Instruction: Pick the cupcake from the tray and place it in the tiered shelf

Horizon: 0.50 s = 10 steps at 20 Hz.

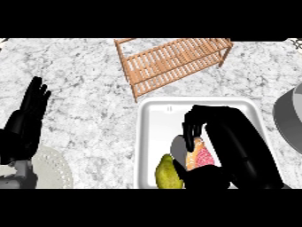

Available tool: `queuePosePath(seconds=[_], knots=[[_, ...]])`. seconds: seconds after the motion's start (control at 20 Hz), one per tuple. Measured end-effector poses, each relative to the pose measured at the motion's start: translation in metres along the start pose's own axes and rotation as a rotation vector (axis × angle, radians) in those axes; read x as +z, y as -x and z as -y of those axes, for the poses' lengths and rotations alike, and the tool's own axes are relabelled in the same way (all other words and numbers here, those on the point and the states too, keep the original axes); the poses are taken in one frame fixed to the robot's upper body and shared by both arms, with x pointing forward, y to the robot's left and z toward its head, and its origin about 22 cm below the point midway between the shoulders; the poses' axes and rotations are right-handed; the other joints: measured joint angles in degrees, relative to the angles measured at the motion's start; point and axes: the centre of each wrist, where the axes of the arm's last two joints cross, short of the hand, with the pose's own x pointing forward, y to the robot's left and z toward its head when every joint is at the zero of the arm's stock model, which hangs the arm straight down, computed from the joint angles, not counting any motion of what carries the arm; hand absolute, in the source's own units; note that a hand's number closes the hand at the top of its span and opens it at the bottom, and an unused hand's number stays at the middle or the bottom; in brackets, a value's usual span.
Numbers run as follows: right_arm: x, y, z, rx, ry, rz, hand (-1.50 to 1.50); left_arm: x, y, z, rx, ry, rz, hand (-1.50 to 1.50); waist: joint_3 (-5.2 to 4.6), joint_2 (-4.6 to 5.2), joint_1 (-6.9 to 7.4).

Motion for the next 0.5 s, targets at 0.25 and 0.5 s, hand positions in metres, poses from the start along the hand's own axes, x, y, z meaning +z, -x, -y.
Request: queuePosePath(seconds=[0.25,0.5], knots=[[-0.004,-0.019,0.043,0.002,0.131,-0.037,1.50,0.000,0.003,0.004,0.002,0.009,0.007,0.00,-0.01,0.11,0.16],[-0.021,-0.019,0.070,-0.005,0.197,-0.054,1.50,0.000,0.005,0.000,0.002,0.002,0.002,0.00,0.02,0.21,0.28]])
